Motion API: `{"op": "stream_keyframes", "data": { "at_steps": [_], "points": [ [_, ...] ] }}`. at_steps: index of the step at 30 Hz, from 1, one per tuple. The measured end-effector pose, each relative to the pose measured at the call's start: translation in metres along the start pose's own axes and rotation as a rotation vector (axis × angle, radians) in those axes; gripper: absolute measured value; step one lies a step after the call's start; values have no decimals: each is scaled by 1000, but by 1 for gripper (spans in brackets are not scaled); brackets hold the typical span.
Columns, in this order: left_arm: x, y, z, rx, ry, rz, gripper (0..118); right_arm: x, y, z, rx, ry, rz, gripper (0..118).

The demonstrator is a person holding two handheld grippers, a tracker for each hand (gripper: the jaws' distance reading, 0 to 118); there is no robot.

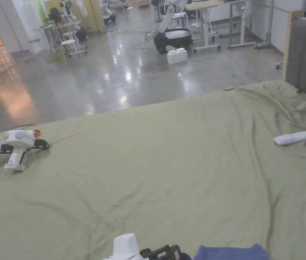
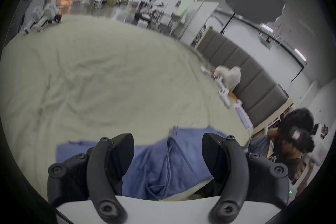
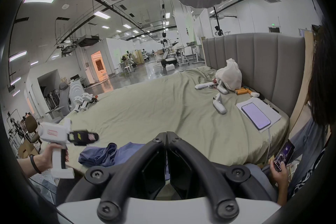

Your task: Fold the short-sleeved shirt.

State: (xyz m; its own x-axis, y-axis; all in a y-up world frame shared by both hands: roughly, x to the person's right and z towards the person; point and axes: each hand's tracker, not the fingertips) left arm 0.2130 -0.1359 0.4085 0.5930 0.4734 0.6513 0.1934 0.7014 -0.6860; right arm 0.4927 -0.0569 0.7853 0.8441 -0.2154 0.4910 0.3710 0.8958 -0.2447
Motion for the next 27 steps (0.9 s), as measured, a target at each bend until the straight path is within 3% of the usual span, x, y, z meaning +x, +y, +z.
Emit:
{"op": "stream_keyframes", "data": {
  "at_steps": [2, 3, 4, 6, 10, 13, 16, 18, 19, 21, 22, 27],
  "points": [
    [-8, 9, 14, 37, 26, 34, 79, 3, -4, -1, -15, -4, -18, 0],
    [-13, 9, 15, 30, 35, 64, 71, 4, -5, -1, -20, -8, -25, 0],
    [-20, 6, 10, 15, 28, 86, 53, 4, -7, -1, -22, -10, -32, 0],
    [-30, -6, -9, -53, 11, 150, 5, 4, -10, 0, -29, -6, -52, 0],
    [-38, -49, -60, -221, -67, 293, 0, 4, -12, 4, -44, -11, -53, 0],
    [-35, -79, -85, -297, -216, 344, 0, 4, -11, 7, -51, -24, -44, 0],
    [-40, -73, -80, -258, -161, 389, 0, 4, -10, 5, -59, -30, -55, 0],
    [-40, -61, -64, -248, -156, 373, 7, 2, -8, 1, -60, -27, -61, 0],
    [-44, -53, -50, -197, -164, 341, 26, 1, -7, -1, -61, -17, -67, 0],
    [-62, -39, -21, -133, -172, 339, 80, -2, -5, -5, -58, 3, -71, 0],
    [-73, -32, -4, -100, -176, 365, 97, -4, -5, -8, -57, 12, -72, 0],
    [-145, -28, 56, 26, -65, 517, 97, -15, -5, -16, -65, 50, -63, 0]
  ]
}}
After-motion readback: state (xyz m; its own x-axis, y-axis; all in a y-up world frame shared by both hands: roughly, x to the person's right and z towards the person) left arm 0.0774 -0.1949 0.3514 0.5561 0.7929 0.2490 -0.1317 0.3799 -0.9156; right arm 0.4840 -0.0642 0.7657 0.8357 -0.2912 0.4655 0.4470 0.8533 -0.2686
